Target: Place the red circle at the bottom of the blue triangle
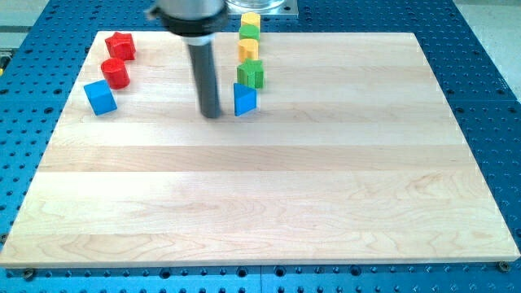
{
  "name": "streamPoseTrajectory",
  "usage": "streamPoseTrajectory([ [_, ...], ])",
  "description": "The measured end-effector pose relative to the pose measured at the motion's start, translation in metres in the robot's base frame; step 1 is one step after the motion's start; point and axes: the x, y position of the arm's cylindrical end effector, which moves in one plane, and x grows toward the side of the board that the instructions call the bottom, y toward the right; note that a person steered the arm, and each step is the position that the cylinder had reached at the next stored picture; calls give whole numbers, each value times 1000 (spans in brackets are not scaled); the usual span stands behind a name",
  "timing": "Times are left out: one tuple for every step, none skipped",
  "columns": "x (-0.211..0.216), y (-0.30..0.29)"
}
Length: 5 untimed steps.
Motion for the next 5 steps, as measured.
streamPoseTrajectory([
  [2,-7],
  [-6,-83],
  [6,-213],
  [21,-253],
  [-25,-253],
])
